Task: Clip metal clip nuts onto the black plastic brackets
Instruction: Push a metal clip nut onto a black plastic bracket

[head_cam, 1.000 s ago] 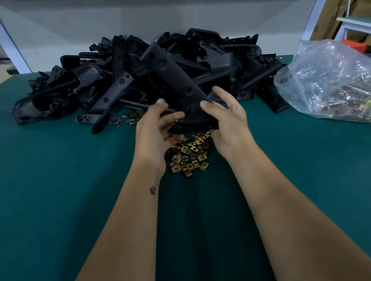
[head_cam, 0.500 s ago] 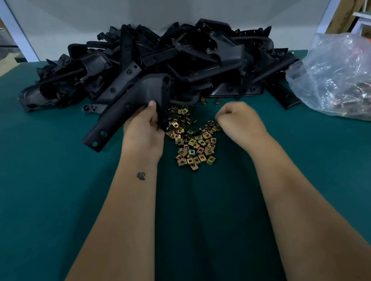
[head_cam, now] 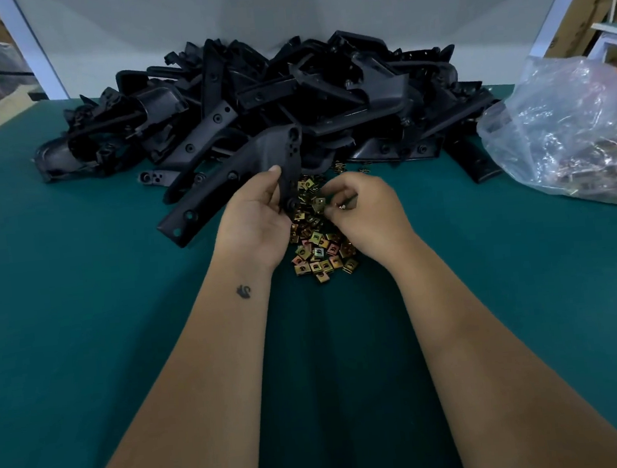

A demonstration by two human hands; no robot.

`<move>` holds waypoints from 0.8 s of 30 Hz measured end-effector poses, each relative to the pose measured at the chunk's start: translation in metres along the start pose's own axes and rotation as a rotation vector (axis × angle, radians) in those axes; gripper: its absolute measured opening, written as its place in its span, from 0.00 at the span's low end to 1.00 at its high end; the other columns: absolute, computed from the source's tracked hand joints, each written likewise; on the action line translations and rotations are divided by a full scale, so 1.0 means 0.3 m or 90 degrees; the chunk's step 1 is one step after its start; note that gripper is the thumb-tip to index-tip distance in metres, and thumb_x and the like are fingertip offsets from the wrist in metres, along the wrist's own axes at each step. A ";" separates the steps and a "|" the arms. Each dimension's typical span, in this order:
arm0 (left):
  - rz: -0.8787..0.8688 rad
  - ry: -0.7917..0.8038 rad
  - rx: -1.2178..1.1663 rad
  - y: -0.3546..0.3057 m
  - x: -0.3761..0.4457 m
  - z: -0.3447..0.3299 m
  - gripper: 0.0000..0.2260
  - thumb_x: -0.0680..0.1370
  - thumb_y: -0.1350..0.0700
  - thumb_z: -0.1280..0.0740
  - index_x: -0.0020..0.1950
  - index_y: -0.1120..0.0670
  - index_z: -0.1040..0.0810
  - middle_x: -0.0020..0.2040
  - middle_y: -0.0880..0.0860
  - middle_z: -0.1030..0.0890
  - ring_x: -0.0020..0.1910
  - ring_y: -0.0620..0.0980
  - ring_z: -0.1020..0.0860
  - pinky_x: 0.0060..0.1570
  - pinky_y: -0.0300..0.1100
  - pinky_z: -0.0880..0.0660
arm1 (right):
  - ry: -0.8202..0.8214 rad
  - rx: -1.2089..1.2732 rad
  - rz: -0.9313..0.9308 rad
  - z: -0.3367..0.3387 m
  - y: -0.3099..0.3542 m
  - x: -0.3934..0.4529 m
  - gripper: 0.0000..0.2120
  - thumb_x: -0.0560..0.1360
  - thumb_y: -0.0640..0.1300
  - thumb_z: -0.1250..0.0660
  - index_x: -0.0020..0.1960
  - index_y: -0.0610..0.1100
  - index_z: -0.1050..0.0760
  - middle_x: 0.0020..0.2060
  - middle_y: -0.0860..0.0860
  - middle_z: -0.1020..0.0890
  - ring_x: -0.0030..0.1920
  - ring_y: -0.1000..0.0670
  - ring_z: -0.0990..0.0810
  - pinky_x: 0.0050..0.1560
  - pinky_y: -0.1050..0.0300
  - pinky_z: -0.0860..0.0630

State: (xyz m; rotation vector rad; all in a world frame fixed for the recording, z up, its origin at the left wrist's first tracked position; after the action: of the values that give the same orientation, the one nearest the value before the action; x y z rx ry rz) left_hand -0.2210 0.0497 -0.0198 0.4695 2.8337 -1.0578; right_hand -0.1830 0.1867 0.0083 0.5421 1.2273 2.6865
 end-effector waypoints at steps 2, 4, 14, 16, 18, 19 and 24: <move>0.005 0.008 0.001 0.002 -0.003 -0.009 0.06 0.80 0.64 0.36 0.47 0.59 0.21 0.35 0.51 0.17 0.38 0.46 0.19 0.50 0.38 0.22 | -0.035 0.060 -0.012 0.022 -0.010 0.003 0.11 0.75 0.36 0.30 0.53 0.50 0.21 0.39 0.58 0.22 0.38 0.60 0.24 0.38 0.73 0.30; 0.010 0.028 0.007 0.007 -0.005 -0.021 0.05 0.80 0.64 0.36 0.46 0.59 0.21 0.35 0.50 0.17 0.39 0.47 0.19 0.49 0.39 0.21 | -0.057 0.159 -0.036 0.037 -0.017 0.003 0.12 0.75 0.35 0.31 0.50 0.52 0.22 0.40 0.54 0.20 0.39 0.55 0.19 0.43 0.67 0.25; 0.027 0.113 0.037 0.027 -0.011 -0.054 0.11 0.79 0.64 0.36 0.43 0.60 0.15 0.39 0.54 0.15 0.38 0.49 0.16 0.40 0.39 0.19 | -0.059 0.485 -0.121 0.013 -0.017 -0.006 0.07 0.78 0.35 0.33 0.50 0.44 0.19 0.45 0.44 0.14 0.42 0.50 0.14 0.42 0.61 0.21; 0.024 0.112 0.031 0.023 -0.011 -0.054 0.12 0.79 0.64 0.36 0.41 0.59 0.14 0.38 0.53 0.15 0.36 0.48 0.16 0.39 0.38 0.19 | -0.069 0.496 -0.129 0.023 -0.024 -0.006 0.05 0.78 0.36 0.33 0.50 0.43 0.19 0.46 0.44 0.14 0.42 0.49 0.14 0.41 0.62 0.21; 0.022 0.105 0.027 0.022 -0.010 -0.050 0.07 0.79 0.64 0.36 0.46 0.60 0.18 0.39 0.53 0.15 0.37 0.48 0.16 0.40 0.38 0.19 | -0.076 0.487 -0.128 0.030 -0.027 -0.008 0.04 0.78 0.36 0.32 0.50 0.42 0.19 0.46 0.45 0.14 0.44 0.49 0.14 0.42 0.62 0.20; 0.023 0.099 0.021 0.024 -0.008 -0.047 0.06 0.79 0.64 0.36 0.48 0.60 0.19 0.39 0.53 0.15 0.37 0.48 0.16 0.41 0.38 0.19 | -0.080 0.481 -0.126 0.032 -0.028 -0.009 0.04 0.77 0.36 0.32 0.49 0.43 0.19 0.46 0.45 0.14 0.45 0.48 0.14 0.43 0.61 0.20; 0.038 0.072 0.000 0.034 0.000 -0.036 0.04 0.79 0.66 0.35 0.49 0.62 0.20 0.41 0.56 0.16 0.39 0.49 0.16 0.46 0.38 0.18 | -0.099 0.517 -0.128 0.042 -0.025 -0.006 0.05 0.76 0.35 0.30 0.45 0.44 0.19 0.40 0.50 0.16 0.42 0.53 0.19 0.42 0.60 0.23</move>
State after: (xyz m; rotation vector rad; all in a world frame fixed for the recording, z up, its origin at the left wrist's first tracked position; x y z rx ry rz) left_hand -0.2175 0.0641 -0.0180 0.6301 2.8961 -1.0534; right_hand -0.1767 0.1998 0.0098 0.6438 2.1611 1.8574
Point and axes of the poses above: each hand's wrist, its own x-axis towards the middle knuckle, its own z-axis out of the back of the hand, y = z × x, the point moved 10 cm from there along x, towards the middle knuckle
